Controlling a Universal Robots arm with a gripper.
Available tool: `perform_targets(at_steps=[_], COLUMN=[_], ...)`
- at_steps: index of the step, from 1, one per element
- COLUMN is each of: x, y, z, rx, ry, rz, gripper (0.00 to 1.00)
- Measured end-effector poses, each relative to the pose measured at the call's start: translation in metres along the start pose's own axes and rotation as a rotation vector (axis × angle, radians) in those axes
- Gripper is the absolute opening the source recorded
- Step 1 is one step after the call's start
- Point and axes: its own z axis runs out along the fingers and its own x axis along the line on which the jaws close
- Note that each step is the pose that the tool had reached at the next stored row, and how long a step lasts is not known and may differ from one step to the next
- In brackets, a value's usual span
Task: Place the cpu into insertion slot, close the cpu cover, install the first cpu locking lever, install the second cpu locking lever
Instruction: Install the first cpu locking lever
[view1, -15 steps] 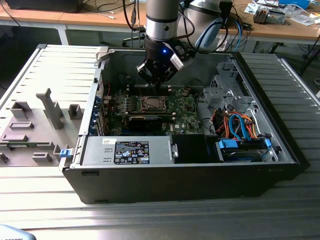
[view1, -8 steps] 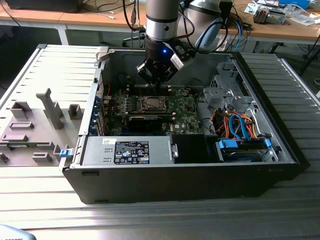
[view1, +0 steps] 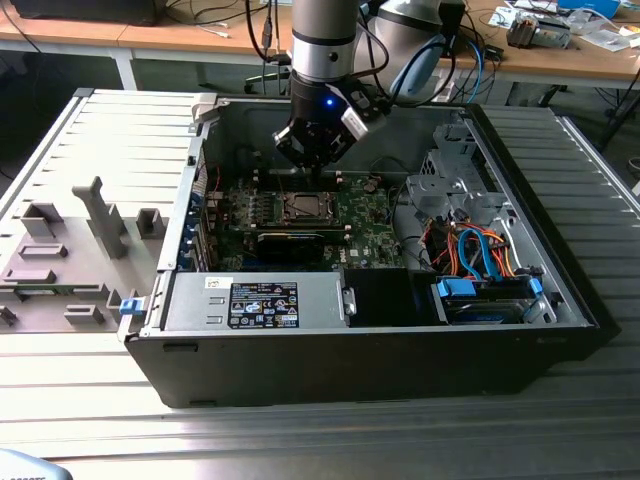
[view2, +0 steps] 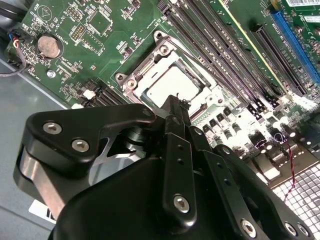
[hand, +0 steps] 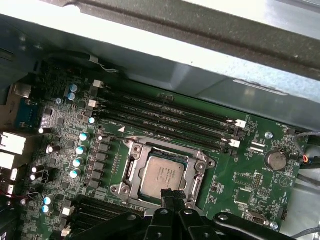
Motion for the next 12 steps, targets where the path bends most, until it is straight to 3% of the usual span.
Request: perform_targets(at_steps=[12], x=[0.0], y=[0.0], z=[0.0], rx=[0.0001], ry=[-0.0006], rz=[-0.015], gripper=[0.11])
